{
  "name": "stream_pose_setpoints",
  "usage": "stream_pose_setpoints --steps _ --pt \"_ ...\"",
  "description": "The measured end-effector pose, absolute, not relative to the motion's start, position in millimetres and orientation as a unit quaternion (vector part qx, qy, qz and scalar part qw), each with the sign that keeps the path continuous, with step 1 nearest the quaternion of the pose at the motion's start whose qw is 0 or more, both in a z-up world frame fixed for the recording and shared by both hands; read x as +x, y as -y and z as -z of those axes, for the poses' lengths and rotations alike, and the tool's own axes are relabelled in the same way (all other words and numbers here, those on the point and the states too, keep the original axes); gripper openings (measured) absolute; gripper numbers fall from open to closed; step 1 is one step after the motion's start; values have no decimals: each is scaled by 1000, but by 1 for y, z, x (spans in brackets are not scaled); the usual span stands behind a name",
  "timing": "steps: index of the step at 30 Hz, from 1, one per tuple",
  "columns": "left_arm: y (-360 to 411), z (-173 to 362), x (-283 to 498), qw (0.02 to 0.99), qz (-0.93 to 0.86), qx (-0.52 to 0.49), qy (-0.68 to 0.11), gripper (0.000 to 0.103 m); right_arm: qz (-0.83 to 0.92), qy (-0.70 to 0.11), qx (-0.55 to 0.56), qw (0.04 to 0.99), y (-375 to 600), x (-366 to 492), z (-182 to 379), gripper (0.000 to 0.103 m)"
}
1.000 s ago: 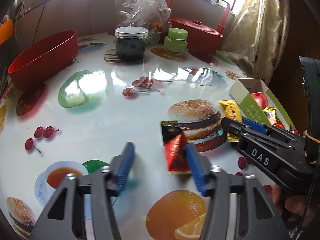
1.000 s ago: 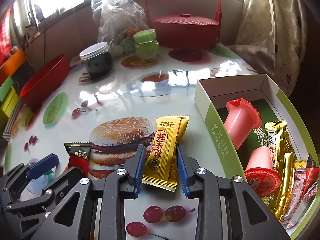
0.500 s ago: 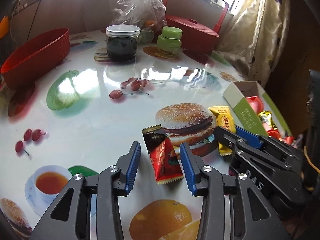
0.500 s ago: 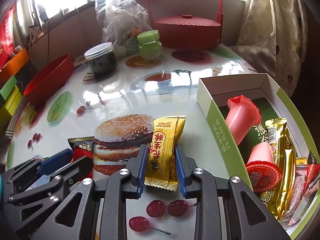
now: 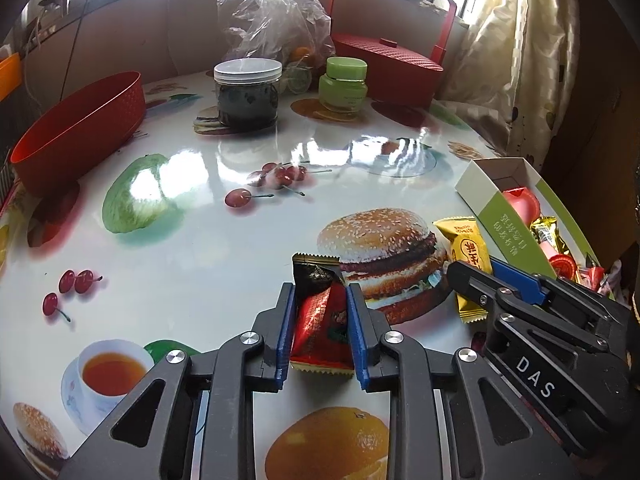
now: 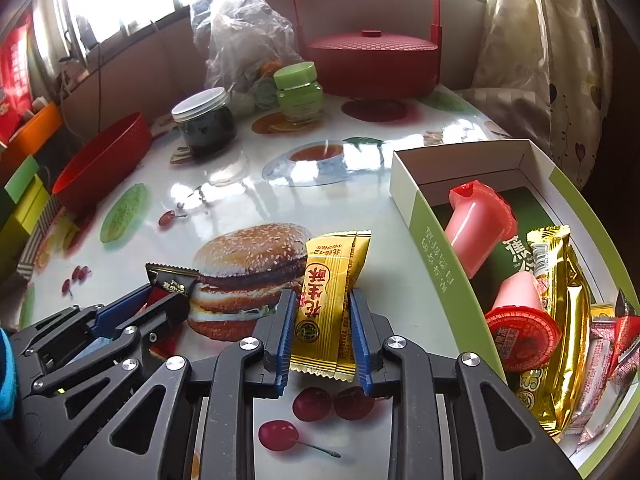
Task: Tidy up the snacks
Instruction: 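Carry the red packet and yellow packet over the green box with both grippers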
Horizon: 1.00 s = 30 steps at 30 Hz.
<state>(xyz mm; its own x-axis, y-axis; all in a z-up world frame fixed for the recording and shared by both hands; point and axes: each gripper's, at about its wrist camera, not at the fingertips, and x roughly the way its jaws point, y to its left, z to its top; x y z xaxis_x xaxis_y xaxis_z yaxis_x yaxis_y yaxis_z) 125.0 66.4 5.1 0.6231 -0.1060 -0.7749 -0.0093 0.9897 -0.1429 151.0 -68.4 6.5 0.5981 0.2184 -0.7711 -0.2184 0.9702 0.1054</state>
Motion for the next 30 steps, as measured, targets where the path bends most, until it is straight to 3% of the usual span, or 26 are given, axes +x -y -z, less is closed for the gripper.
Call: stream_pose_setpoints --steps 30 --pt "-47 -43 99 912 70 -68 -399 26 -137 -391 27 910 99 102 -42 24"
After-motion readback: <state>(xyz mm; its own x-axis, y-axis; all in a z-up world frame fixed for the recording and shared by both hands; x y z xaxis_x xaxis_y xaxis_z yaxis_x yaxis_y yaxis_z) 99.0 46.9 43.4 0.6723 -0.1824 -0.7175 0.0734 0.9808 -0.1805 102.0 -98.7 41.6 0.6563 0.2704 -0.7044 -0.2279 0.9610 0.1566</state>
